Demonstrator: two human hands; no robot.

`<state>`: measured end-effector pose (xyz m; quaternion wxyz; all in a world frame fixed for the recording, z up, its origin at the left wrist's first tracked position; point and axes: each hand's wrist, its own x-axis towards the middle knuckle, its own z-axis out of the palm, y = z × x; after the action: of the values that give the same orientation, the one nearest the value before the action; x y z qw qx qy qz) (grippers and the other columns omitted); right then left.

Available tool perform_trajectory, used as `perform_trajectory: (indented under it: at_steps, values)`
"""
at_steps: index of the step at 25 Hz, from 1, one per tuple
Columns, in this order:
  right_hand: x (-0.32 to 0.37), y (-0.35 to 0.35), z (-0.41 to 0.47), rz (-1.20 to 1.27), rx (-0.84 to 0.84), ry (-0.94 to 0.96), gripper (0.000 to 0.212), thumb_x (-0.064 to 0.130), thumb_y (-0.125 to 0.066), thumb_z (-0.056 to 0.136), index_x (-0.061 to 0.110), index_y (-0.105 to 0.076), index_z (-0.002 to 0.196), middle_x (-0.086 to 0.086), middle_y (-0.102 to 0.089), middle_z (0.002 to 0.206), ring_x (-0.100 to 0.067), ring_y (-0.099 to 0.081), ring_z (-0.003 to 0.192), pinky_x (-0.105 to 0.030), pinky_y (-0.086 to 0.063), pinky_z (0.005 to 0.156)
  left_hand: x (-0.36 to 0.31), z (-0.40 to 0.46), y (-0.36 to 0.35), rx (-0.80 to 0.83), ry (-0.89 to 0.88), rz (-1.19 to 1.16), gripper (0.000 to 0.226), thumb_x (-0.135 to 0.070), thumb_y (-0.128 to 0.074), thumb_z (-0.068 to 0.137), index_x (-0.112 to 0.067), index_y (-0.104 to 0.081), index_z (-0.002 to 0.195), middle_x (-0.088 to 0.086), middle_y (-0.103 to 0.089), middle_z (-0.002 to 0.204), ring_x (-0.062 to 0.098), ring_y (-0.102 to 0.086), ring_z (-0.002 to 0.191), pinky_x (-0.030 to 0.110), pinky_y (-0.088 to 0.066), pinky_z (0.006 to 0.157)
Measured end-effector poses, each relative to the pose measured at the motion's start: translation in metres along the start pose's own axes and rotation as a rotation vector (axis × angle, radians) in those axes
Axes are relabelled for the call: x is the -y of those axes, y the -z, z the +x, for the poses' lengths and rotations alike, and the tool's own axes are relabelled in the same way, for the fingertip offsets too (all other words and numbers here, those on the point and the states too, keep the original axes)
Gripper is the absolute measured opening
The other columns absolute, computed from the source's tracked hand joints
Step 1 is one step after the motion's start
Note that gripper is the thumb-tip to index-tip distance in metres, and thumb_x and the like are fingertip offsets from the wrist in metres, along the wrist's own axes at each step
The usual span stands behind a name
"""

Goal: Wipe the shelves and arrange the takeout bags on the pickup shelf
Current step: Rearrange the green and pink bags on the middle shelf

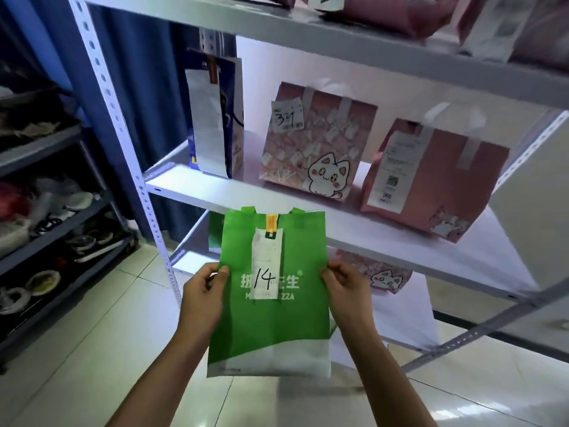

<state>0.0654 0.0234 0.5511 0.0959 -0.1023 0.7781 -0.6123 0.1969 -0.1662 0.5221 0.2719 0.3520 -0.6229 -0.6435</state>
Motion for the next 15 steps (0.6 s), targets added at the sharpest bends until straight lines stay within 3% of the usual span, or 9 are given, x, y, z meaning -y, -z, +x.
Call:
perform_trajectory:
  at_steps: [4, 7, 9, 11, 13, 15]
  values:
    - [0.039, -0.034, 0.018, 0.042, -0.034, 0.046, 0.021, 0.007, -0.063, 0.096, 0.021, -0.073, 0.084, 0.012, -0.076, 0.073, -0.001, -0.067, 0.063, -0.017, -0.054, 0.059, -0.028, 0.043, 0.023, 0.064, -0.064, 0.039, 0.017, -0.016, -0.055, 0.101, -0.006, -0.065, 0.09, 0.033, -0.065, 0.091, 0.027, -0.057, 0.075, 0.04, -0.045, 0.071]
    - [0.06, -0.051, 0.034, 0.064, -0.086, 0.068, 0.018, 0.013, -0.063, 0.098, 0.021, -0.072, 0.084, 0.011, -0.075, 0.075, 0.0, -0.066, 0.066, -0.016, -0.054, 0.06, -0.045, 0.065, 0.033, 0.092, -0.096, 0.007, 0.018, -0.017, -0.055, 0.101, -0.009, -0.064, 0.087, 0.018, -0.065, 0.076, 0.024, -0.056, 0.071, 0.036, -0.044, 0.069]
    - [0.071, -0.053, 0.054, 0.089, -0.134, 0.077, 0.012, 0.017, -0.062, 0.1, 0.018, -0.07, 0.092, 0.004, -0.075, 0.087, -0.009, -0.071, 0.082, -0.02, -0.057, 0.068, -0.053, 0.077, 0.039, 0.1, -0.117, 0.003, 0.019, -0.018, -0.055, 0.101, -0.014, -0.066, 0.086, 0.002, -0.065, 0.07, 0.019, -0.056, 0.067, 0.033, -0.044, 0.063]
    - [0.081, -0.048, 0.085, 0.066, -0.24, 0.087, 0.009, 0.018, -0.062, 0.099, 0.014, -0.068, 0.103, -0.003, -0.074, 0.1, -0.018, -0.071, 0.093, -0.032, -0.059, 0.081, -0.059, 0.089, 0.043, 0.104, -0.141, 0.008, 0.019, -0.019, -0.056, 0.1, -0.015, -0.066, 0.084, 0.0, -0.063, 0.067, 0.018, -0.053, 0.065, 0.032, -0.04, 0.061]
    - [0.093, -0.038, 0.121, 0.016, -0.319, 0.085, 0.023, 0.02, -0.065, 0.096, 0.011, -0.065, 0.117, -0.006, -0.072, 0.111, -0.019, -0.068, 0.098, -0.036, -0.056, 0.09, -0.067, 0.1, 0.045, 0.112, -0.162, 0.01, 0.021, -0.019, -0.057, 0.1, -0.016, -0.067, 0.082, -0.003, -0.062, 0.063, 0.015, -0.051, 0.061, 0.03, -0.039, 0.058]
    - [0.105, -0.031, 0.154, -0.035, -0.331, 0.057, 0.037, 0.026, -0.063, 0.097, 0.012, -0.056, 0.131, -0.005, -0.069, 0.12, -0.02, -0.067, 0.099, -0.038, -0.056, 0.089, -0.075, 0.108, 0.047, 0.117, -0.16, -0.012, 0.022, -0.019, -0.057, 0.1, -0.017, -0.068, 0.082, -0.003, -0.066, 0.063, 0.012, -0.055, 0.056, 0.027, -0.042, 0.055]
